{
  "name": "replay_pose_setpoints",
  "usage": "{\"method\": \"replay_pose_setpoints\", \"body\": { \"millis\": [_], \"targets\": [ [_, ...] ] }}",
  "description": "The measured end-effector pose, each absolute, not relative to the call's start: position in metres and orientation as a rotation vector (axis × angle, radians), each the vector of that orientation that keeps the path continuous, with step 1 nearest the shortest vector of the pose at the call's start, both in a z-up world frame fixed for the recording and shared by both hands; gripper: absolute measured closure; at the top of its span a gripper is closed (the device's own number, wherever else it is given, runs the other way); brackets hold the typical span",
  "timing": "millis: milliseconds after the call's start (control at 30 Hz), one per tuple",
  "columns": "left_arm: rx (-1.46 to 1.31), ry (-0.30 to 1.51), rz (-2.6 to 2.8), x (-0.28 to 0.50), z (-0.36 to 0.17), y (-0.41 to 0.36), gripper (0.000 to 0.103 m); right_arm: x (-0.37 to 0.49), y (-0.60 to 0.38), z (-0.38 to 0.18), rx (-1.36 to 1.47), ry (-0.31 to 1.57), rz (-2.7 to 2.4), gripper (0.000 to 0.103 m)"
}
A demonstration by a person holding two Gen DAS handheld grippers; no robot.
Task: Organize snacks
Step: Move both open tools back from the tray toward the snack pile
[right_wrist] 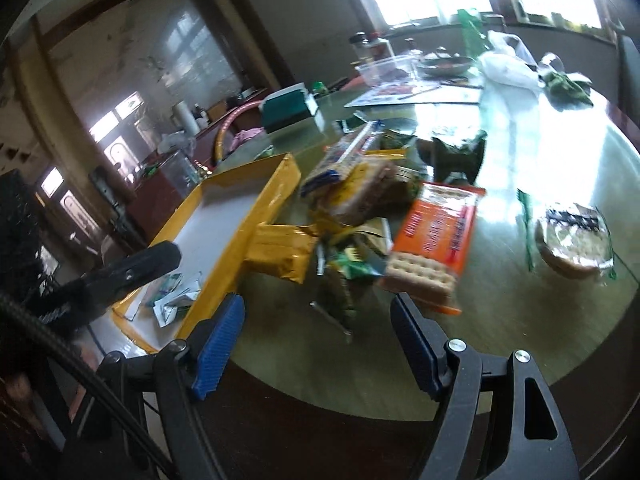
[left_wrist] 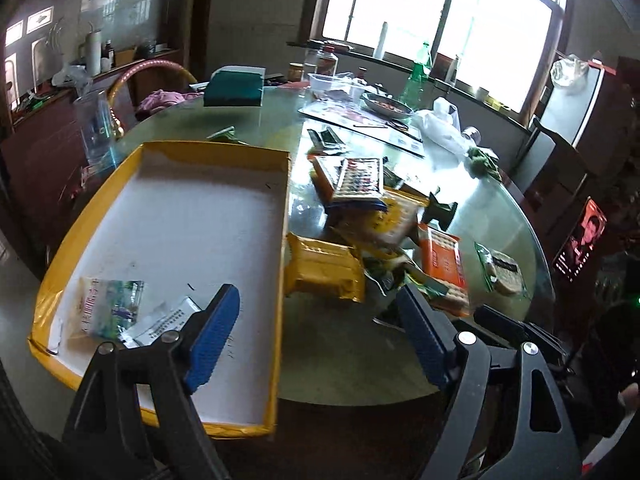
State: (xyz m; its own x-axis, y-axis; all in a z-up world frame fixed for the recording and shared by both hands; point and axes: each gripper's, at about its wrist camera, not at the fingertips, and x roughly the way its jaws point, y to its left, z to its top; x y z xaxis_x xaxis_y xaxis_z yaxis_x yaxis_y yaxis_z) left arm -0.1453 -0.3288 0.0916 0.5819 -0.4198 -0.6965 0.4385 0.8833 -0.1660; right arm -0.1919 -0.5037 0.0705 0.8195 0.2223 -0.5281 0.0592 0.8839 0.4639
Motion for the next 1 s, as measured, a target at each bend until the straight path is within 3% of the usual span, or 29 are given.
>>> {"method": "replay_pose_setpoints", "body": {
  "millis": [1000],
  "targets": [
    [0.008, 0.841, -0.548, -0.145, 0.079, -0.348, 0.021, -0.198, -0.538, 0.061, 0.544, 0.647, 0.027, 0.027]
  ]
}}
